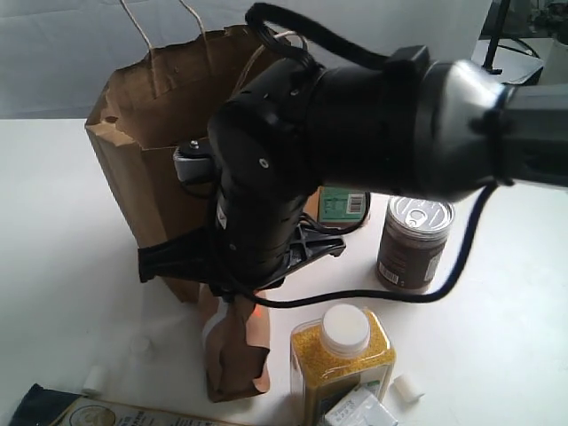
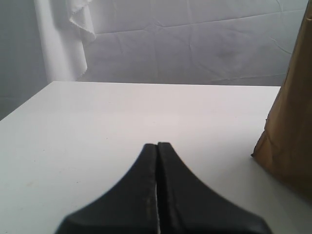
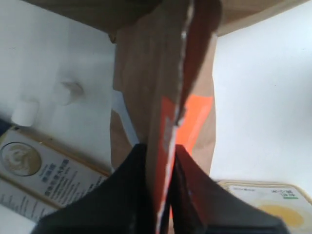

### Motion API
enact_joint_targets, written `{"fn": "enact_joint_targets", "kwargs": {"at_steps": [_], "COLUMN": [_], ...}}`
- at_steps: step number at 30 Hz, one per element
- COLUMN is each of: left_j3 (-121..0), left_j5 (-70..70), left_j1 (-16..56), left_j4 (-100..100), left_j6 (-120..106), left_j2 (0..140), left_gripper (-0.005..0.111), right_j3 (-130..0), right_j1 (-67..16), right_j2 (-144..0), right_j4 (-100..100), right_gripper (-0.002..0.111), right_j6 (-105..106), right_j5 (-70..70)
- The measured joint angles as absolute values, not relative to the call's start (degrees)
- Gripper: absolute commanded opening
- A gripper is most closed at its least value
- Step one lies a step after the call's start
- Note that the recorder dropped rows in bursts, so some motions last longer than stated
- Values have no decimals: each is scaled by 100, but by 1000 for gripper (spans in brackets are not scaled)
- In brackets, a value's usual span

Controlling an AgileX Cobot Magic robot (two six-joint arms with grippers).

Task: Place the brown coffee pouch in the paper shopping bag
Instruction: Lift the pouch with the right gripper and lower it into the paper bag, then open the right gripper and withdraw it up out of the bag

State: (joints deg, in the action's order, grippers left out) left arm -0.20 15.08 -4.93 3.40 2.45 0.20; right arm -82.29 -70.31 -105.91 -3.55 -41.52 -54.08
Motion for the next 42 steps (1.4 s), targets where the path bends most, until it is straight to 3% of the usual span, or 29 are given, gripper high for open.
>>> {"fn": "enact_joint_targets", "kwargs": {"at_steps": [11,21,27,36,39,42], "left_j3": [-20,-20,-20,-20,-20,-20], "left_j5": [1508,1508,1508,1508,1508,1508], "left_j1": [-493,-493,-493,-493,-493,-493], "left_j4": [340,340,340,340,340,340], "left_j6": [245,245,245,245,245,245], "left_j2": [20,20,20,20,20,20], "left_gripper": [0,0,0,0,0,0], "right_j3": [-8229,-8457,-8682,-8682,-8682,-8682], "right_j1": [-7602,-7780,-7019,-6220,-6181,-6168], "right_j2": [-9200,-7954,-8232,-9348,-9388,-9388], "right_j4": [-152,-675,-2152,-2334,-2334,-2349], "right_gripper": [0,0,0,0,11,35], "right_j6": [-4181,-3575,-3716,-3765,-3765,-3765], "right_j5": [-5394,-3474,-3160,-2664,-2664,-2705]}}
